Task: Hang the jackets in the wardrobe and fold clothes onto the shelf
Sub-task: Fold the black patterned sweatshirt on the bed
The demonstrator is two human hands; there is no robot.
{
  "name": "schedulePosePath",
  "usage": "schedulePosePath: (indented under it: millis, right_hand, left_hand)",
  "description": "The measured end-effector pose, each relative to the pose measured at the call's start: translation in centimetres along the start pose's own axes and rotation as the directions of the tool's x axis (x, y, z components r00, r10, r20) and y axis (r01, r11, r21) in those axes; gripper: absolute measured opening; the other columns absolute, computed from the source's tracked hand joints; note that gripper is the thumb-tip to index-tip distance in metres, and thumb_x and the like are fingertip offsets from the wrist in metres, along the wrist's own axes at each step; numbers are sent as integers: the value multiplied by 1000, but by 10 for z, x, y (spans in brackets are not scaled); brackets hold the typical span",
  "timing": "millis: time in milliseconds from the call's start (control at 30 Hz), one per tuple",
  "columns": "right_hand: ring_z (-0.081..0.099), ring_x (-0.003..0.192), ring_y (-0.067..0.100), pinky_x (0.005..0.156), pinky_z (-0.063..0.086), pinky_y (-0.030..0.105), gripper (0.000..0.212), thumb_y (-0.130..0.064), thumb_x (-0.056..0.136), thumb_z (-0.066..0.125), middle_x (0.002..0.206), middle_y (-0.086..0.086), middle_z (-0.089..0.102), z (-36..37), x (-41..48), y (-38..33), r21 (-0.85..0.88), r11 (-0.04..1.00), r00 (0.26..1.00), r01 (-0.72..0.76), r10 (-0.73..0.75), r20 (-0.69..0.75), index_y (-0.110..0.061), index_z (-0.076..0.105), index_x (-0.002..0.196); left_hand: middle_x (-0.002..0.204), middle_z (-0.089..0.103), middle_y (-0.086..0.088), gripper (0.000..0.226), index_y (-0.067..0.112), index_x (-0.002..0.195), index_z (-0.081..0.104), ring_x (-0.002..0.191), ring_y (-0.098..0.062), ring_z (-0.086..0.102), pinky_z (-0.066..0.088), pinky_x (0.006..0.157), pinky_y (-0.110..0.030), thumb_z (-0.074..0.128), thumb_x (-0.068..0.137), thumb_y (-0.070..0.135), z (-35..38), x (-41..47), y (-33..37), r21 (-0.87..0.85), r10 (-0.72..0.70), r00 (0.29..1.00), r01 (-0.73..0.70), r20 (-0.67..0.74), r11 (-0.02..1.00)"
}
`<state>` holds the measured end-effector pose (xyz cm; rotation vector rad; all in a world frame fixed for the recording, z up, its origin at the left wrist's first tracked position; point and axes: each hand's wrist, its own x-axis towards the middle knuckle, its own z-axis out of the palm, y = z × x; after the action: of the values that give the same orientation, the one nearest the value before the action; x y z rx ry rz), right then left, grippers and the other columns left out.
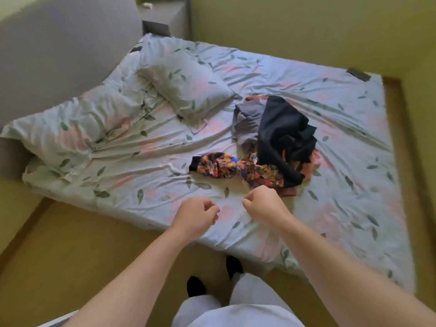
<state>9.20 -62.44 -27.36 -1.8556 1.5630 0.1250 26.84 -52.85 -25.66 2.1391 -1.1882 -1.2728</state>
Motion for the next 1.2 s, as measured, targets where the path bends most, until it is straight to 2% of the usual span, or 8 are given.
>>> schedulePosePath:
  millis: [267, 367, 467, 600, 700, 900, 1067, 1200]
  right_hand:
    - [67, 85, 25, 76, 58, 34, 18, -13, 82, 60, 86, 3, 73, 19, 100, 145, 333, 865, 926, -375, 368, 88, -16, 77, 77]
    - [64, 98, 28, 88, 59, 45, 25, -11, 87, 61, 110, 7, 67, 18, 145, 187, 605, 638, 843, -477, 527, 109, -15, 71, 109]
    - [60, 92, 25, 79, 57, 41, 32, -14, 93, 61, 112, 9, 60, 13, 185, 211, 813, 274, 744, -514, 614, 264, -12, 58, 124]
    - [49, 134, 30, 109, 39, 46, 52, -23, 99, 56, 147, 10, 48, 12, 231, 232, 858, -51, 711, -510, 537, 455, -10, 42, 147]
    - [51, 133, 30, 115, 36, 46, 52, -28, 100, 57, 144, 8, 52, 8, 248, 233, 862, -189, 708, -470, 502, 496, -12, 41, 147]
    - [67, 102, 31, 80, 57, 39, 19, -15, 92, 59, 118, 12, 65, 0, 240, 184, 936, -129, 765, -326, 546, 342, -13, 61, 112]
    - [57, 81, 27, 70, 46, 40, 5, -13, 82, 53, 84, 12, 59, -12, 204, 99, 988, 33, 911, -153, 393, 128, -12, 57, 79]
    - [44, 78, 25, 68, 37, 38, 12, -19, 76, 53, 76, 6, 46, -45, 147, 42, 988, 147, 970, -55, 241, 18, -19, 48, 64]
  left_hand:
    - [72, 75, 1, 21, 17, 83, 74, 78, -20, 72, 59, 83, -49, 59, 97, 19, 76, 86, 21, 15, -111, 984, 110, 142, 994]
    - [73, 75, 1, 19, 17, 84, 73, 78, -20, 72, 59, 83, -49, 59, 97, 18, 98, 109, 28, 5, -139, 979, 140, 147, 990]
    - [74, 75, 2, 18, 18, 85, 72, 78, -17, 72, 59, 86, -45, 58, 98, 19, 115, 123, 33, 15, -149, 979, 148, 143, 989]
    - [79, 75, 2, 16, 16, 89, 72, 75, -13, 72, 59, 86, -43, 59, 97, 19, 129, 131, 35, 10, -197, 970, 198, 139, 980]
    - [79, 75, 2, 16, 15, 87, 72, 73, -12, 72, 59, 86, -43, 59, 96, 18, 132, 133, 34, 12, -201, 971, 201, 131, 980]
    - [80, 75, 5, 18, 22, 89, 72, 76, -13, 73, 59, 86, -47, 57, 99, 19, 116, 135, 39, 17, -236, 966, 236, 109, 972]
    - [88, 74, 3, 18, 26, 95, 66, 82, -17, 74, 60, 83, -45, 57, 94, 11, 82, 149, 69, -16, -127, 992, 126, -7, 992]
    - [104, 69, 7, 29, 23, 113, 59, 96, -14, 65, 48, 85, -18, 64, 88, 9, 44, 157, 99, 94, 99, 968, -79, -232, 992]
